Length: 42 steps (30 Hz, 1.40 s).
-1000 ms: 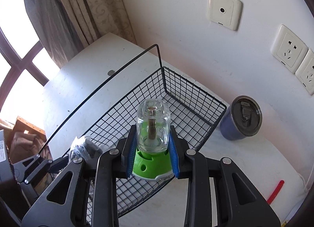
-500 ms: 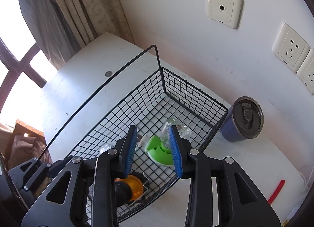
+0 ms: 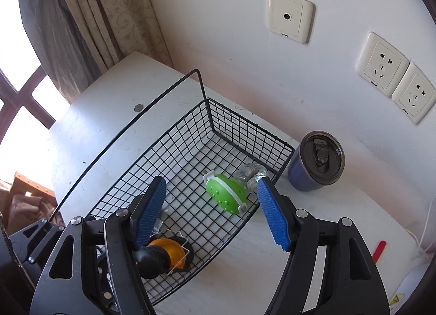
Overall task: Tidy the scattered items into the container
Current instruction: 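Open the left tool releasing the bag while the right tool drops the repeller into the basket, then withdraw both open tools from the basket toward the white cable and red stick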
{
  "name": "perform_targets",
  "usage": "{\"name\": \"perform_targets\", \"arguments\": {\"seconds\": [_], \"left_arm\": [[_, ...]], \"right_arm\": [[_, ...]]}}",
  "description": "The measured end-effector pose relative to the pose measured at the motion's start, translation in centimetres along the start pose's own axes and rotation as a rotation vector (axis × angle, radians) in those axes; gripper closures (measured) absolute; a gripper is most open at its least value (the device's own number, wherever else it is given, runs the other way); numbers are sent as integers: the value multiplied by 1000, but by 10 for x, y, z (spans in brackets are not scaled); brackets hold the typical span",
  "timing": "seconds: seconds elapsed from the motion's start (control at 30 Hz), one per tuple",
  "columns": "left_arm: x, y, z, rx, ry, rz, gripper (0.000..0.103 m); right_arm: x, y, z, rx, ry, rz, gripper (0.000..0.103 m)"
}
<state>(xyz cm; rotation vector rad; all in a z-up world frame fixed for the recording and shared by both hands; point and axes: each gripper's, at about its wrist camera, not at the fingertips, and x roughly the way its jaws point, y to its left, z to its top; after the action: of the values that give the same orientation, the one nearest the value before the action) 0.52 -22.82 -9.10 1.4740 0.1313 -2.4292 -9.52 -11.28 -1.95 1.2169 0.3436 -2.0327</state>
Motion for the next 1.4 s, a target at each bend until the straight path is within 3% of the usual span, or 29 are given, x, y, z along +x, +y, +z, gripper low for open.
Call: {"name": "perform_targets", "arguments": {"seconds": [0.2,0.33,0.73,1.07,1.4], "left_arm": [[-5,0,-1,-8,-7,-6,64],[-8,1,-2,-8,-16,7,46],[-15,-9,-8,35,-29,14,29],[-28,-30,-3,92,-63,-8,29],[-34,-79,-2,208,-80,-63,29]], "right_arm": [[-8,-3,-3,6,-6,-33,25],[-11,-4,-6,15,-8,-43,23],[-22,-14,-24,37,-6,-69,21],[-41,-38,-40,96,-30,-109,19],[-66,-85,-67,212,-45,-178,19]]}}
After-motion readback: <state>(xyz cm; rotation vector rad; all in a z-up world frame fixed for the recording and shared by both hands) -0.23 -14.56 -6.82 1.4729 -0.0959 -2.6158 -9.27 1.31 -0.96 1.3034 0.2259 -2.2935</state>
